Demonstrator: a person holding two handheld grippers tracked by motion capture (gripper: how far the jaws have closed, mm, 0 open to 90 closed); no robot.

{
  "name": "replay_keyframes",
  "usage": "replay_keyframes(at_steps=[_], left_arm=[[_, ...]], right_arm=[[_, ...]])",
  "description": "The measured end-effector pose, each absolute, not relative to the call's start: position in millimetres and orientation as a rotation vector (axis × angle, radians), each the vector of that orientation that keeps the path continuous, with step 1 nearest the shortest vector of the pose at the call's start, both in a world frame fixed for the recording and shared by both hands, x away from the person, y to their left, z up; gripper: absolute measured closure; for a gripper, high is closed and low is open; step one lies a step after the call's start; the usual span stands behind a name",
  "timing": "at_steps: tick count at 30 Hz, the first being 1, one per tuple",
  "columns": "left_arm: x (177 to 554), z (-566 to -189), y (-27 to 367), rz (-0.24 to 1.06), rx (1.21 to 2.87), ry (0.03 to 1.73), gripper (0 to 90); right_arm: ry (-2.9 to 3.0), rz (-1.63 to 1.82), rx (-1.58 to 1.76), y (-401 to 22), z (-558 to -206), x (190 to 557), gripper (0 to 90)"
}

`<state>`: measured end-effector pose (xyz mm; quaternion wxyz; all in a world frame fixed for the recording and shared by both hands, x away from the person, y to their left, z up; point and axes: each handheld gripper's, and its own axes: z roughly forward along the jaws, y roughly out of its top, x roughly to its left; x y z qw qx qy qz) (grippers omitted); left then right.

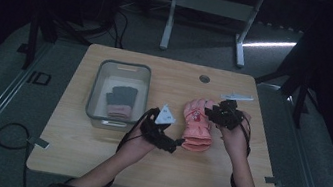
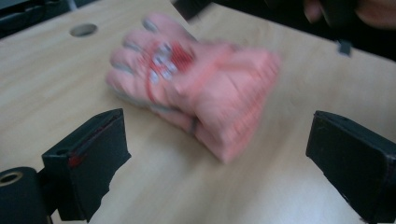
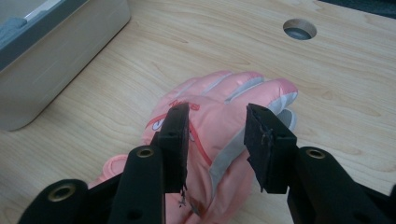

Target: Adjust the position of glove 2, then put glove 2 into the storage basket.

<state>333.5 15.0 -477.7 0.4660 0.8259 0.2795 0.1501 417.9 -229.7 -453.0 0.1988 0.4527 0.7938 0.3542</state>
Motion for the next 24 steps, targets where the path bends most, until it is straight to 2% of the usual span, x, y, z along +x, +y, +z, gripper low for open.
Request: replay_keyframes(at_steps=[5, 10, 17, 24], left_arm=[[374, -470, -3, 0.327, 2.023, 0.767, 5.3], [398, -476, -16, 0.325, 2.048, 0.798, 5.4], [418, -487, -25, 0.267, 2.048, 0.853, 5.8], [437, -503, -32, 0.198, 2.087, 0.923, 6.3]], right_arm=[[2.217, 0.986, 1.265, -229, -457, 419, 56.7], [2.232, 0.967, 1.272, -233, -463, 421, 55.4], [2.241, 0.973, 1.282, -236, -465, 422, 53.7], [2.275, 0.926, 1.3, -240, -477, 426, 48.1]])
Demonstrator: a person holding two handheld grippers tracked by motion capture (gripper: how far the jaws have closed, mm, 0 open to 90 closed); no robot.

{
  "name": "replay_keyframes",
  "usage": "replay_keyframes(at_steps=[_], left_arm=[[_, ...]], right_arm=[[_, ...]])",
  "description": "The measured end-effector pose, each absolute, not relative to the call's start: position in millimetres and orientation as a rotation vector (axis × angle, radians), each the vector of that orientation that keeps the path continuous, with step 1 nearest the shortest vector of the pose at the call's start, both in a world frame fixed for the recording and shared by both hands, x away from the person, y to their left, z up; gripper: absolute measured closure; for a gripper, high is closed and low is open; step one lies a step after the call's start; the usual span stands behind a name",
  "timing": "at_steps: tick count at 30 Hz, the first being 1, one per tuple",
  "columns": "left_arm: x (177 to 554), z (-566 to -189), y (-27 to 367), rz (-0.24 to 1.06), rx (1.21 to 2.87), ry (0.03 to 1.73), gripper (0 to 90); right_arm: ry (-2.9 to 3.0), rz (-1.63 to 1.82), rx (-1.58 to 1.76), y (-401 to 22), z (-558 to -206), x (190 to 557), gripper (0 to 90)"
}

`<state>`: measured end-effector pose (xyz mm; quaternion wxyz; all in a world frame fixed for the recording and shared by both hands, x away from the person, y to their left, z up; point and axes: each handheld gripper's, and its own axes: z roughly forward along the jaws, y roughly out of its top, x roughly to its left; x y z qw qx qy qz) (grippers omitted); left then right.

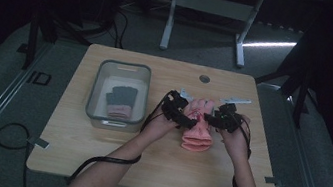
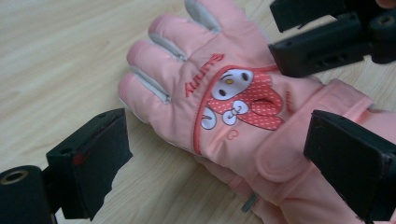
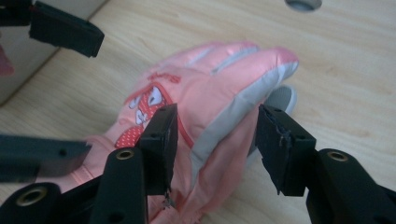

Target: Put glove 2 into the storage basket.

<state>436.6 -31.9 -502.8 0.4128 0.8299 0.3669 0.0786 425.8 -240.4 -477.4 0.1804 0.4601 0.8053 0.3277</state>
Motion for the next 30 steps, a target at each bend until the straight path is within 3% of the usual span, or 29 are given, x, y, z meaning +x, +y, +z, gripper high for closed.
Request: replay_keyframes(at_steps=[7, 12, 13, 20, 24, 30], left_arm=[[452, -524, -32, 0.04, 2.058, 1.01, 14.5], [458, -539, -40, -0.01, 2.044, 1.051, 31.8], [459, -542, -42, -0.021, 2.032, 1.071, 32.0], [465, -550, -41, -0.161, 1.989, 1.073, 48.6], [463, -542, -41, -0.123, 2.051, 1.013, 70.5], [459, -532, -37, -0.11, 2.07, 0.984, 77.7]], right_arm=[[2.364, 0.798, 1.278, -246, -502, 434, 42.6], [2.416, 0.921, 1.377, -259, -518, 445, 41.3], [2.428, 0.947, 1.398, -260, -522, 447, 41.5], [2.471, 1.032, 1.441, -260, -526, 449, 62.6], [2.451, 1.041, 1.445, -258, -524, 447, 66.6], [2.446, 1.099, 1.461, -259, -520, 444, 68.7]])
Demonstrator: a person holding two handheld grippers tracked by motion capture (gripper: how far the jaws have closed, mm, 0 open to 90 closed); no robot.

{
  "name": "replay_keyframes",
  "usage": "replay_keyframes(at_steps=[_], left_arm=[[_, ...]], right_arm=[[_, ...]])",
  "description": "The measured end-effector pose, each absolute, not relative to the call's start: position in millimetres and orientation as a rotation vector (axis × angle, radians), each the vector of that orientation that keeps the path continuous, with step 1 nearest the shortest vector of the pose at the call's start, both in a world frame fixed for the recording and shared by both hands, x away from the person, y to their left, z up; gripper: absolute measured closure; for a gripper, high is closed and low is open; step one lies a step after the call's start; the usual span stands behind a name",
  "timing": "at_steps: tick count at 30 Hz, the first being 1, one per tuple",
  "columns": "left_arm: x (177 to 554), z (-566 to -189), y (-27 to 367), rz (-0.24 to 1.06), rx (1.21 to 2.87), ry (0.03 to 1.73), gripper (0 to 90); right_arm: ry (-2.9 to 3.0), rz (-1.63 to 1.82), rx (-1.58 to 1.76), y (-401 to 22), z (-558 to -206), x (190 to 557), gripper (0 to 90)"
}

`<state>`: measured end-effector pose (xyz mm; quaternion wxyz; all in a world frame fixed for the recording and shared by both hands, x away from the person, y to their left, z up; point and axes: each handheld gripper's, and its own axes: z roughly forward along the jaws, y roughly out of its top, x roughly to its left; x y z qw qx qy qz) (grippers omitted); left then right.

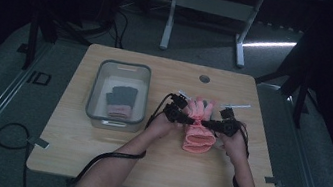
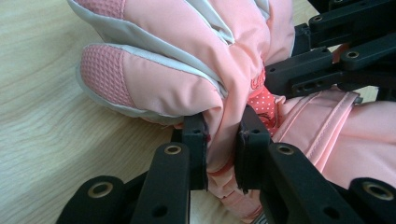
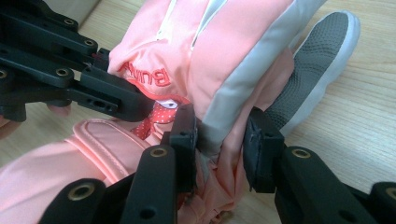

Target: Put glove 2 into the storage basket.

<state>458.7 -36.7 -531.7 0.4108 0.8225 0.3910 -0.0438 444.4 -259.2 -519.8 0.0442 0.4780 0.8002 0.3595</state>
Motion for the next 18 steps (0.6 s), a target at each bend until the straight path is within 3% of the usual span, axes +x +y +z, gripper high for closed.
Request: replay_keyframes(at_steps=[18], left_arm=[[438, -473, -16, 0.076, 2.036, 0.975, 78.8]], right_arm=[[2.402, 1.226, 1.345, -242, -473, 436, 69.0]])
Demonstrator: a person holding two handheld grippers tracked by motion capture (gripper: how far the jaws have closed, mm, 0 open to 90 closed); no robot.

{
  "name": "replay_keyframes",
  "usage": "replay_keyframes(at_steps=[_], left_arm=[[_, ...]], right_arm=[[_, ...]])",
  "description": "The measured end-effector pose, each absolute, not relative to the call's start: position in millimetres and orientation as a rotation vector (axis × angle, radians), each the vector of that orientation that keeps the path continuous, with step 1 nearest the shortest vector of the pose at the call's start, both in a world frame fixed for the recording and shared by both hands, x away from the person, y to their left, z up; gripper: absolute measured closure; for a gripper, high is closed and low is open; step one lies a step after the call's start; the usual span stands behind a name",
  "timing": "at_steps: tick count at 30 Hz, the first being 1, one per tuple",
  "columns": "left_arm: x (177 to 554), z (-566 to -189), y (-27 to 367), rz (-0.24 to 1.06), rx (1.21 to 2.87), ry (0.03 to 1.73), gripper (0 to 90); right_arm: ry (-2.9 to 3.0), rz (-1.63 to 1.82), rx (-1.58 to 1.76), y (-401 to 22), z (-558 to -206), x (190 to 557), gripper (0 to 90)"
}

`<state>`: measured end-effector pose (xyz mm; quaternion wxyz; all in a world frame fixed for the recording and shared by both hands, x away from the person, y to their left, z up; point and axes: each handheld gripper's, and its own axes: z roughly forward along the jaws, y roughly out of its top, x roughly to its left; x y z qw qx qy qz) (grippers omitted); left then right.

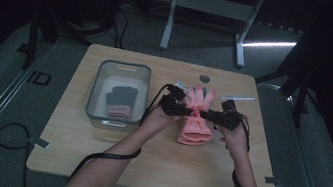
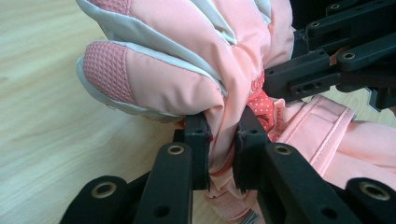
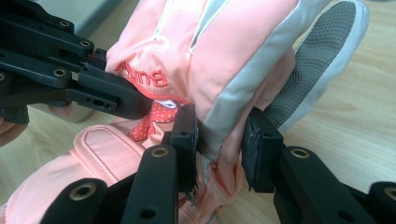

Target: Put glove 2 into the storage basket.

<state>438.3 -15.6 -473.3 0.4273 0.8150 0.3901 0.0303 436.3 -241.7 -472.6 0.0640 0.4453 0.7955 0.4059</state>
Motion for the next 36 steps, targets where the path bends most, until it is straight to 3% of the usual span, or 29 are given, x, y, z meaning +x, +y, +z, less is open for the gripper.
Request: replay_keyframes(at_steps=[18, 36], left_arm=[[429, -426, 32, 0.176, 1.977, 1.006, 78.7], [416, -404, 92, 0.283, 1.939, 1.092, 78.9]], right_arm=[[2.411, 1.277, 1.178, -198, -423, 440, 69.0], [2.481, 1.307, 1.039, -133, -401, 451, 69.0]])
